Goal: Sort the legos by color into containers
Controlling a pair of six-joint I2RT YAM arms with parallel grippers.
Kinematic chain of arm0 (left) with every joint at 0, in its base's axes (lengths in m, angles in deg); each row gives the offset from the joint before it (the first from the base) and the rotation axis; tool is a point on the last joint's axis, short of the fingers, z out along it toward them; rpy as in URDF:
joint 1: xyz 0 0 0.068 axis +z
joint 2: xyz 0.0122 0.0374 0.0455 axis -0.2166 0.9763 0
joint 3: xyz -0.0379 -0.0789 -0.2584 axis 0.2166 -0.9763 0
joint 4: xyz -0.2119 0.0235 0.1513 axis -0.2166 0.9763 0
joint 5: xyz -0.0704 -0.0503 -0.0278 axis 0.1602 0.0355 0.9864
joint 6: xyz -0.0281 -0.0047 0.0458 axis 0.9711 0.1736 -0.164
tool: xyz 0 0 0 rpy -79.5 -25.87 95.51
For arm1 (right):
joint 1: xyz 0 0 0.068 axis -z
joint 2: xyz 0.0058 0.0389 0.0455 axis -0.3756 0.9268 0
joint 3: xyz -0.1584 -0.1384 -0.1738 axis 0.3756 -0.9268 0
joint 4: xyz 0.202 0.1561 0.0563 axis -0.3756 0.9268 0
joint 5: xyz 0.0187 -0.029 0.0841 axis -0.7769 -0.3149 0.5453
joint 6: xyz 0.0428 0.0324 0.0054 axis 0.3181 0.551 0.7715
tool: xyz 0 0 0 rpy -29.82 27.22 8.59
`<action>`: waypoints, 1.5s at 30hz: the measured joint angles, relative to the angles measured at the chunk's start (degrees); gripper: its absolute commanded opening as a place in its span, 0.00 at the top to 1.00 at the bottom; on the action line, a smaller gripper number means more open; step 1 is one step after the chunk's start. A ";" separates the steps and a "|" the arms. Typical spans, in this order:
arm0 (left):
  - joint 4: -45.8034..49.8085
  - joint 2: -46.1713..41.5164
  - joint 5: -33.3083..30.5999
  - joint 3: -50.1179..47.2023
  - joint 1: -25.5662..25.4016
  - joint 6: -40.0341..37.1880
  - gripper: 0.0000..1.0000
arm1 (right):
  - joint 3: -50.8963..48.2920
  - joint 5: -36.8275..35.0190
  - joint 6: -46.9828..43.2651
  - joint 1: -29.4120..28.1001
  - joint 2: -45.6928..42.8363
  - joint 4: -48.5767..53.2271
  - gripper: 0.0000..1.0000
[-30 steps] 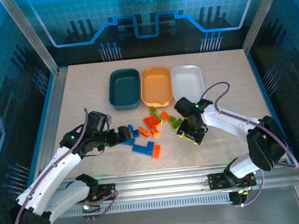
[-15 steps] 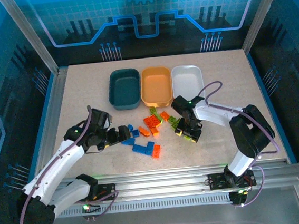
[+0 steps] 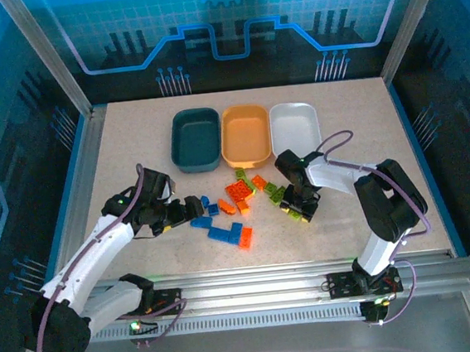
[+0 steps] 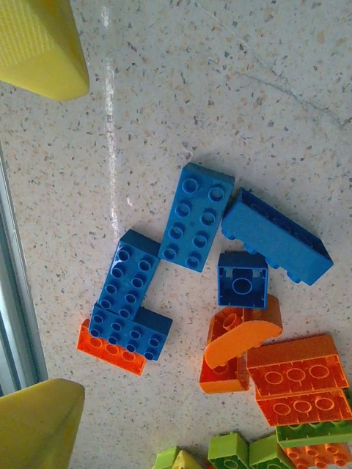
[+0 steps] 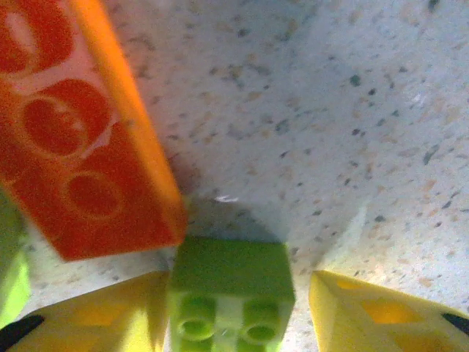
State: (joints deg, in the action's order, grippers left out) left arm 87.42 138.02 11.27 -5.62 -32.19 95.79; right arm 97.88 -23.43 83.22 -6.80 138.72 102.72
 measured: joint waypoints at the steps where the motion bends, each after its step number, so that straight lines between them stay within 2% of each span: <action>1: 0.00 0.07 0.02 0.00 0.04 0.00 0.01 | -0.15 0.24 -0.20 0.09 0.04 -0.20 0.50; 7: -0.20 0.15 0.39 0.00 0.04 0.17 0.01 | -2.01 0.33 -0.81 0.17 -1.57 -1.11 0.64; 11: -0.48 0.15 0.61 -0.02 0.04 0.31 0.01 | -3.32 0.37 -1.22 0.20 -3.19 -2.14 0.70; 16: -1.07 0.07 0.63 -0.02 0.04 0.63 0.01 | -3.76 0.31 -2.21 0.17 -5.05 0.04 0.70; 19: -1.11 -0.15 0.66 -0.02 0.04 0.66 0.01 | -3.30 -0.15 -3.06 0.17 -9.42 3.02 0.70; 22: -1.11 -0.50 0.90 -0.02 0.04 0.68 0.01 | 0.59 -0.94 -4.37 0.35 -14.16 7.28 0.70; 25: -1.51 -0.72 1.22 -0.20 0.04 0.72 0.01 | 8.50 -0.39 -7.41 2.40 -16.00 9.46 0.71; 28: -1.77 -0.79 1.55 -0.44 0.04 1.05 0.01 | 18.80 0.90 -11.54 6.78 -12.55 10.62 0.71; 35: -2.93 -0.76 2.97 -0.44 0.09 2.14 0.01 | 37.77 2.80 -20.68 13.42 5.38 12.76 0.71; 40: -2.82 -0.37 3.21 -0.44 0.15 2.14 0.01 | 48.15 3.02 -24.63 15.54 18.47 14.93 0.71; 45: -0.55 1.62 3.15 -0.24 0.63 1.95 0.01 | 54.73 3.04 -27.23 16.00 27.67 16.22 0.70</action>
State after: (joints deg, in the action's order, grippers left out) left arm 86.87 139.64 14.42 -5.86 -31.56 97.73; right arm 152.61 -20.39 55.99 9.20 166.39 118.94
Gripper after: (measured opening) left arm 0.990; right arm 0.317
